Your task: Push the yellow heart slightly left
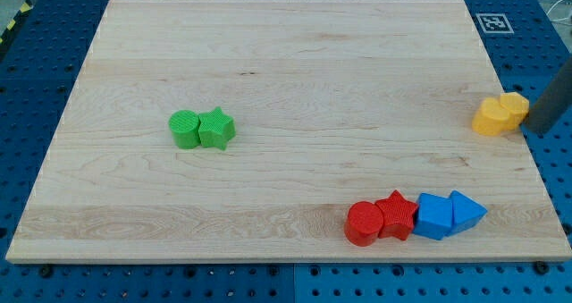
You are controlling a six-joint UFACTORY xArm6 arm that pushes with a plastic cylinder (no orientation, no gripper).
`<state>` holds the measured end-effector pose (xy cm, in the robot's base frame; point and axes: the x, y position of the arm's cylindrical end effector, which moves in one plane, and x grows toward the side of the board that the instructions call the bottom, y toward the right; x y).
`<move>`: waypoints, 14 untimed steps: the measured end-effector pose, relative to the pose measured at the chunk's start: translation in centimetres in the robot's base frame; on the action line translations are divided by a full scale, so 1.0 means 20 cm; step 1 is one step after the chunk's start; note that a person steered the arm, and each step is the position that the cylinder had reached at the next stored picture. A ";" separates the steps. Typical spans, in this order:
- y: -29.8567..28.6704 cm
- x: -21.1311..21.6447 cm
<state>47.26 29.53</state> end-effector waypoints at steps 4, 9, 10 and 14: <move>-0.16 0.18; -0.04 -0.11; -0.24 -0.11; -0.64 -0.11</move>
<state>45.04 16.77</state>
